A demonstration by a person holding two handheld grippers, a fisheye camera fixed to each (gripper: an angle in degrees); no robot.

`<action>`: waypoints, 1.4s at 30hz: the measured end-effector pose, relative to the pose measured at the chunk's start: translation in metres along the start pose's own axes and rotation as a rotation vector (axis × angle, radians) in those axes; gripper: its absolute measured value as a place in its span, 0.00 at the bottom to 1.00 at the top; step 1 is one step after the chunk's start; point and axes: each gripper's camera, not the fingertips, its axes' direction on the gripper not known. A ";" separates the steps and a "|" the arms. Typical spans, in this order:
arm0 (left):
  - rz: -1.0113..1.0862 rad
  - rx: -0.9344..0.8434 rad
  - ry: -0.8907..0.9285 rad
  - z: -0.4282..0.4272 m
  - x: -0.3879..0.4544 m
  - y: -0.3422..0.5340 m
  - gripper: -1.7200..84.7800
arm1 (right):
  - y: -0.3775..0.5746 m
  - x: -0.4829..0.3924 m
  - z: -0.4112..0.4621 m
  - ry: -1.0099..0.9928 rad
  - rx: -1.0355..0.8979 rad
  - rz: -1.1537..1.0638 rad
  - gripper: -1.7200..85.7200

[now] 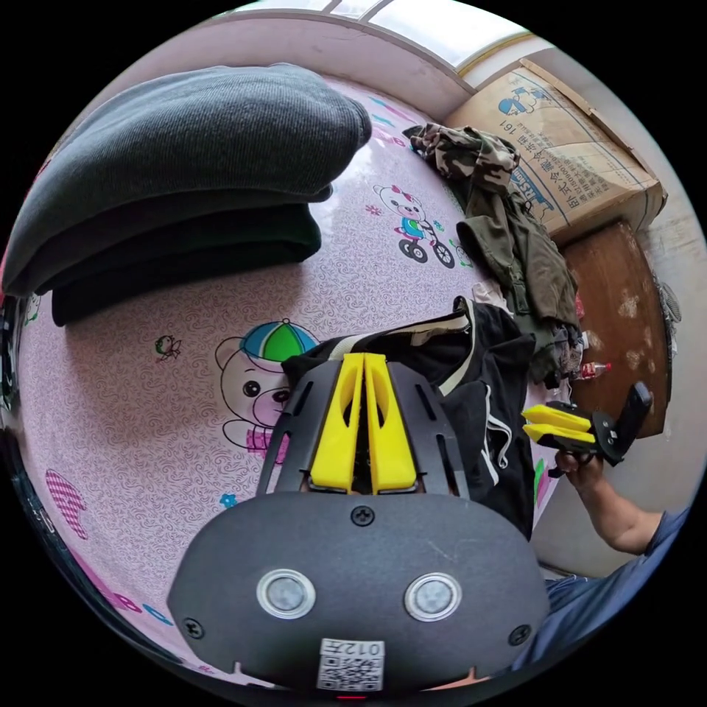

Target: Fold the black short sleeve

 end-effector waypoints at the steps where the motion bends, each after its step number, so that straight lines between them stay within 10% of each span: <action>1: 0.000 0.006 0.001 -0.001 0.000 0.001 0.02 | -0.015 0.000 0.010 0.015 -0.028 -0.010 0.09; 12: 0.024 0.006 0.175 -0.015 -0.011 0.028 0.02 | -0.050 -0.039 0.017 0.187 -0.173 -0.079 0.06; 21: -0.030 0.168 0.088 -0.134 0.015 0.250 0.03 | 0.079 -0.167 -0.160 0.138 0.297 -0.206 0.03; 30: -0.313 -0.083 -0.067 -0.094 0.089 0.527 0.03 | 0.165 -0.367 -0.073 -0.195 -0.121 -0.617 0.04; 42: -0.310 -0.119 -0.220 -0.013 0.144 0.593 0.06 | 0.206 -0.516 -0.048 -0.083 -0.274 -1.086 0.08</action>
